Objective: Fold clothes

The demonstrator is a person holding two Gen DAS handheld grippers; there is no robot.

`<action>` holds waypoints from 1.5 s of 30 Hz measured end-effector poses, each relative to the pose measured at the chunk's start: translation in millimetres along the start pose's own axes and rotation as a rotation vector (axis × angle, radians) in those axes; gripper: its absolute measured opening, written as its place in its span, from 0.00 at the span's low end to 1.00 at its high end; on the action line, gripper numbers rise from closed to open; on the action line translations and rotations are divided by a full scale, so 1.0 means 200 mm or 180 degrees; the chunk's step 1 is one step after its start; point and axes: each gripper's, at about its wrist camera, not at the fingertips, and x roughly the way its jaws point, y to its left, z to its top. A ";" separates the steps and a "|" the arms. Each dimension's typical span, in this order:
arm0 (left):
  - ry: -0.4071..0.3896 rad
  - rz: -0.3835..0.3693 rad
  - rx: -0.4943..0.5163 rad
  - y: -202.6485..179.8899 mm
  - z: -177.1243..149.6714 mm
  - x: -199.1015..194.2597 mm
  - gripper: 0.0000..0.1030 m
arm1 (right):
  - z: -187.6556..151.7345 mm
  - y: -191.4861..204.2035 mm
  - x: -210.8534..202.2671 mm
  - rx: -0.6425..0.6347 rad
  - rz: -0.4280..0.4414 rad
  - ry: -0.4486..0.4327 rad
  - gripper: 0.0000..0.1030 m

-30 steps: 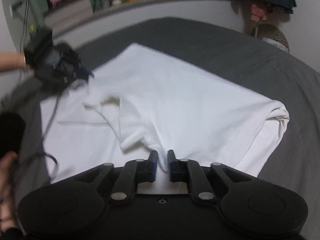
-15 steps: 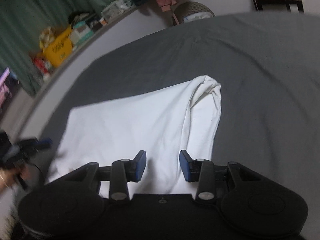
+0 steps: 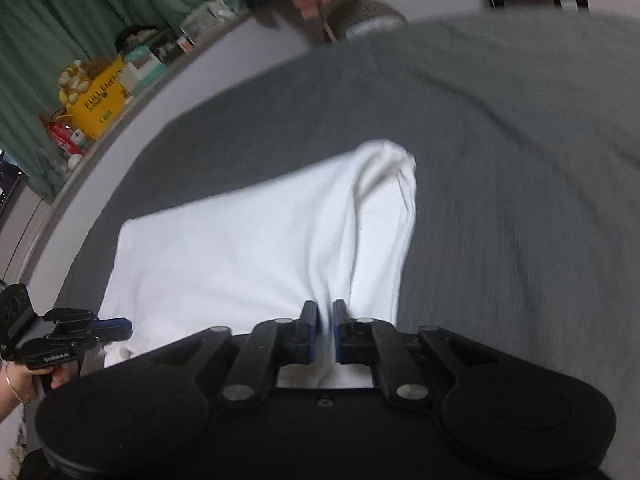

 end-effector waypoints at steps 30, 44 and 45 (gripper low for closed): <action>-0.0931 0.0713 -0.2519 0.79 0.08 0.08 0.17 | 0.13 -0.37 0.14 0.1230 0.0438 -0.0683 0.67; -0.0580 0.0410 -0.2628 0.81 0.09 0.20 1.00 | 0.18 -0.38 0.19 0.1116 0.0649 -0.0628 0.73; -0.0538 0.0426 -0.2568 0.80 0.11 0.21 1.00 | 0.18 -0.38 0.19 0.1075 0.0665 -0.0619 0.73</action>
